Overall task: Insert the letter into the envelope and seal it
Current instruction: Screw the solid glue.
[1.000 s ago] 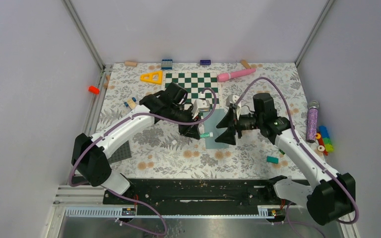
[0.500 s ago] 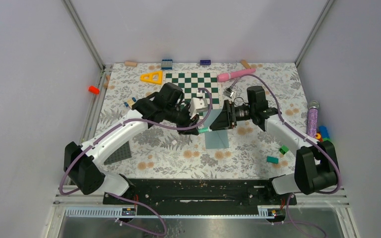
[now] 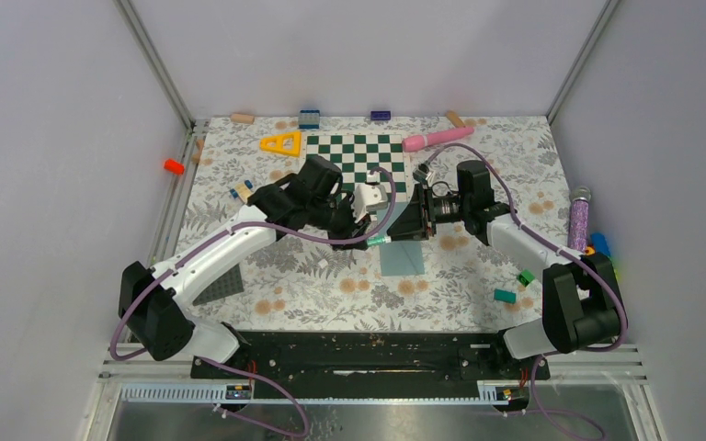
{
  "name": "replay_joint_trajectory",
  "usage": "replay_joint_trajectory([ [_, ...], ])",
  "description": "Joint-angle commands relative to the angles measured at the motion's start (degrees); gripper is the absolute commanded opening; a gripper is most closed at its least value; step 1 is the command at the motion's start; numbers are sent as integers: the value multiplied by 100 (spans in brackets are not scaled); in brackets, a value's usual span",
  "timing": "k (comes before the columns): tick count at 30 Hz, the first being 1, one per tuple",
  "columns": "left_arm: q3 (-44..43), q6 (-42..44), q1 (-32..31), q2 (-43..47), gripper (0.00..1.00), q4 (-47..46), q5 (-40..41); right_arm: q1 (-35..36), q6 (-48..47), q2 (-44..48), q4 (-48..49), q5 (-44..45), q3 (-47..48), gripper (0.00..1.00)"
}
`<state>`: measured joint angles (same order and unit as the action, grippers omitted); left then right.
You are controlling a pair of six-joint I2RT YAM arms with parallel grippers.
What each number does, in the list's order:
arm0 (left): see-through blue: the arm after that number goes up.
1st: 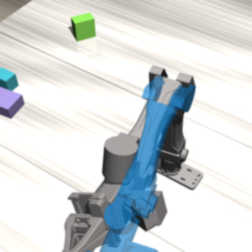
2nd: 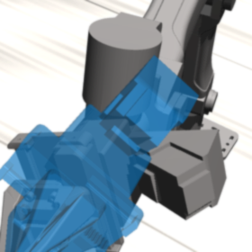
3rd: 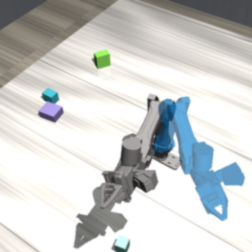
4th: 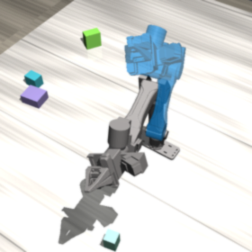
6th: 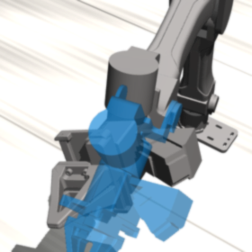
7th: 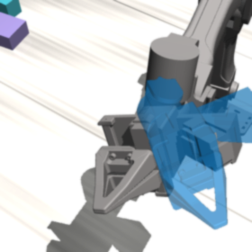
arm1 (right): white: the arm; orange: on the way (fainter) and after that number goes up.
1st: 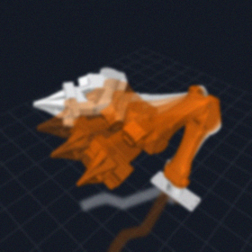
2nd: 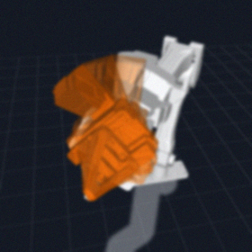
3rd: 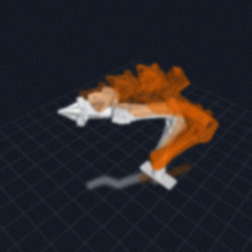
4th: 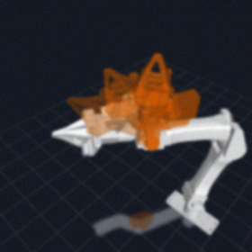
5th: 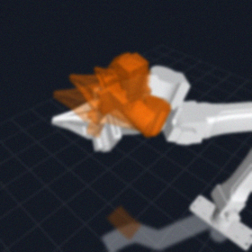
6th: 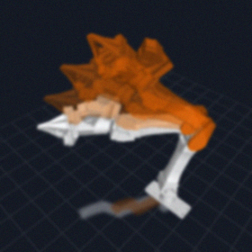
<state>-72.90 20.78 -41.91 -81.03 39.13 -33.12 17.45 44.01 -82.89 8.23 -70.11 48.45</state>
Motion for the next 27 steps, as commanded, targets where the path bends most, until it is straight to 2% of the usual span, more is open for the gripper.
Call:
replay_joint_trajectory([
  [1, 26, -3, -18, 182, 0, -313, 123, -31, -5, 51, 56, -104, -75, 50],
  [7, 31, -21, -14, 180, 0, -328, 105, -22, 17, -10, 71, -80, -71, 44],
  [21, 22, -47, -11, 158, 0, -353, 77, 25, 209, -95, 408, 10, -204, 45],
  [24, 26, -45, -12, 149, 0, -354, 60, 39, 214, -128, 408, -40, -181, 42],
  [27, 31, -40, -11, 149, 0, -354, 57, 56, 207, -108, 408, -55, -153, 33],
])
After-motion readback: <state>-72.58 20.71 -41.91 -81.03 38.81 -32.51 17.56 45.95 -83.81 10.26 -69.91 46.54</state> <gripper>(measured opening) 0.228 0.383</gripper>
